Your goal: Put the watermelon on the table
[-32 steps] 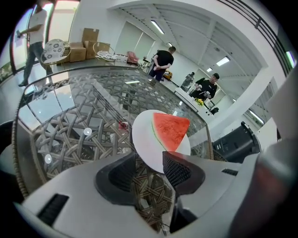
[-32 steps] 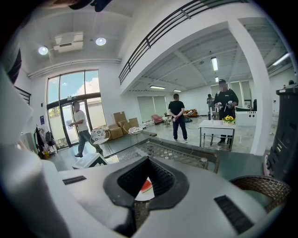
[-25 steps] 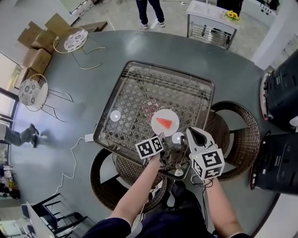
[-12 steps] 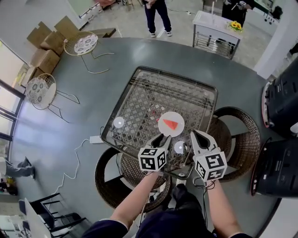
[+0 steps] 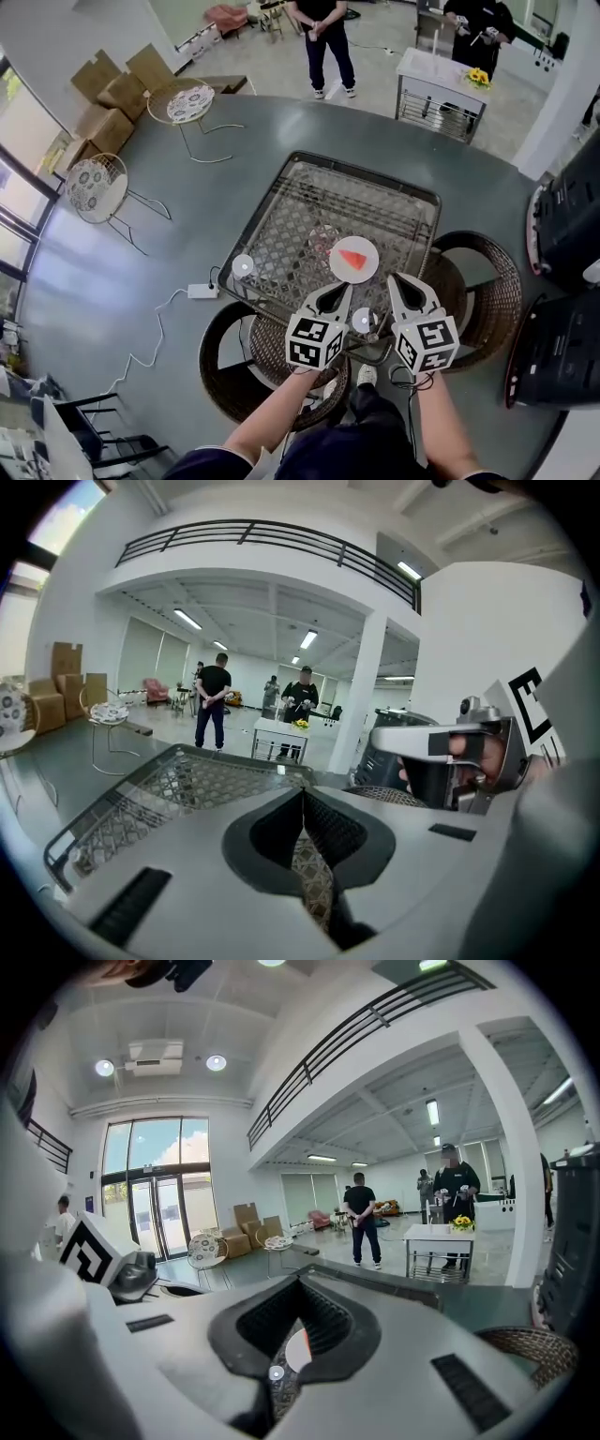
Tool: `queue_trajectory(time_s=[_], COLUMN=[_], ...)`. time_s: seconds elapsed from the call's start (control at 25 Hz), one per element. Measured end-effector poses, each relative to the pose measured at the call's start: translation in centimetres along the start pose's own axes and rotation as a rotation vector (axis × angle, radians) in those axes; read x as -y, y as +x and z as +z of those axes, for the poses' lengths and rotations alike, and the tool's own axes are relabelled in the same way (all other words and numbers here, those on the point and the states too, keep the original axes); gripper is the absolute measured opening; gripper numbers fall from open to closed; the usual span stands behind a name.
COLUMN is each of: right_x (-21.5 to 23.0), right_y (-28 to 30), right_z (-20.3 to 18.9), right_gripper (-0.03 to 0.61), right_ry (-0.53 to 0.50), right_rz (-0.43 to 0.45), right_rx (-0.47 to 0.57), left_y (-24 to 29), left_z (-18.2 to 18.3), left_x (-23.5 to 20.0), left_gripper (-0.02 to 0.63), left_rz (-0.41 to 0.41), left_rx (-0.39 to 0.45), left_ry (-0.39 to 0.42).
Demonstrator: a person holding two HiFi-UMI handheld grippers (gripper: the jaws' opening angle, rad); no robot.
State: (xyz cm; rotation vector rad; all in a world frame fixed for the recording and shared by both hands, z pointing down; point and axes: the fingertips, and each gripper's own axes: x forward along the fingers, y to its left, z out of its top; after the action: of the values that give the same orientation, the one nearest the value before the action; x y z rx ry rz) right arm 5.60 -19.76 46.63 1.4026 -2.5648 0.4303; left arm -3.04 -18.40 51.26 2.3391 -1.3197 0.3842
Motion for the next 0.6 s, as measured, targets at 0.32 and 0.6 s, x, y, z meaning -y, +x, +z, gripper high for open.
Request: queue_trajectory(time_s=[0.32, 0.6], right_x=[-2.2, -3.6], right_y=[-1.3, -2.2], right_z=[1.6, 2.9], right_gripper=[0.0, 0.0], right_ry=[-0.006, -0.016], right_rz=[0.0, 0.015], right_rx=[0.04, 0.079], left_y=[-3.3, -4.7], left_z=[2.6, 4.3], left_x=[2.7, 3.9], left_gripper=[0.006, 0.006], left_rz=[-0.066, -0.111], left_rx=[0.078, 0.123], left_ry=[0.063, 0.063])
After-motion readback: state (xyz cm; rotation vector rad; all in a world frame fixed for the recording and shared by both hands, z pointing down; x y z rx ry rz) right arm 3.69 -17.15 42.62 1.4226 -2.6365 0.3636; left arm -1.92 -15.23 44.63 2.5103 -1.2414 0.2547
